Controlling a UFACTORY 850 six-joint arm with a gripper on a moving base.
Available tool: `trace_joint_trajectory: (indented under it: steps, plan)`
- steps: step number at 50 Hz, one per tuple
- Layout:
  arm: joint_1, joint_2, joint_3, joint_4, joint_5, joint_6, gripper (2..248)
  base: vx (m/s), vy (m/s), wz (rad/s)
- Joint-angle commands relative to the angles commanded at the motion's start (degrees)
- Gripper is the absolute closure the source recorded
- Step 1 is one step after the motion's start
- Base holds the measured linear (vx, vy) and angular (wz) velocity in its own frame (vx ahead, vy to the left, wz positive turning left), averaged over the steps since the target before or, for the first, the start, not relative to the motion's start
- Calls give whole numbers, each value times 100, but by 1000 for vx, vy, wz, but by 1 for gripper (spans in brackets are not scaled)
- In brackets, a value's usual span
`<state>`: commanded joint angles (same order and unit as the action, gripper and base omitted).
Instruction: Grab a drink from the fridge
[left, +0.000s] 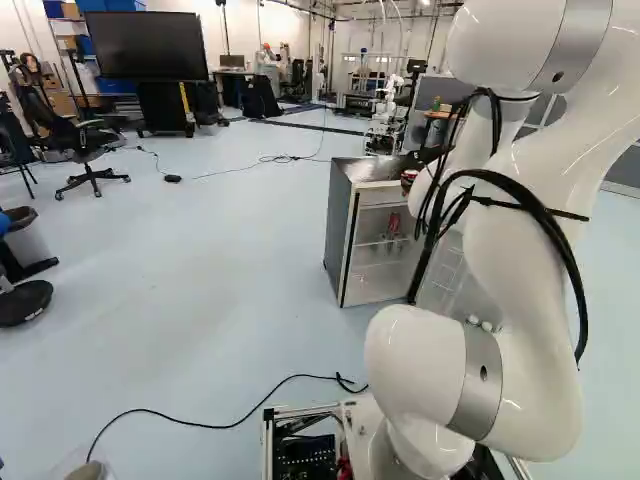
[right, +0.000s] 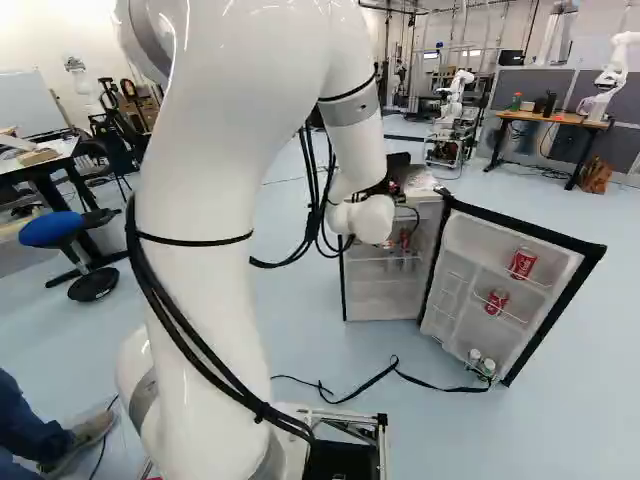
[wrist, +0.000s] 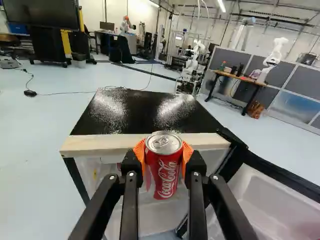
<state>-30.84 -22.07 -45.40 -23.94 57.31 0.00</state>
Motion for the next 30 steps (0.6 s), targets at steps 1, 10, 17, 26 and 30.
trace_joint_trajectory:
  steps: [1, 10, 17, 26, 30]
  plan:
    - [14, 8, -4, 26, 0, 0, 157, 0, 0, 0]
    - [157, 71, -60, 296, 0, 0, 157, 0, 0, 0]
    - [274, 103, -122, 514, 0, 0, 157, 0, 0, 0]
    - [425, 125, -221, 797, 0, 0, 157, 0, 0, 0]
    - [494, 106, -272, 923, 0, 0, 157, 0, 0, 0]
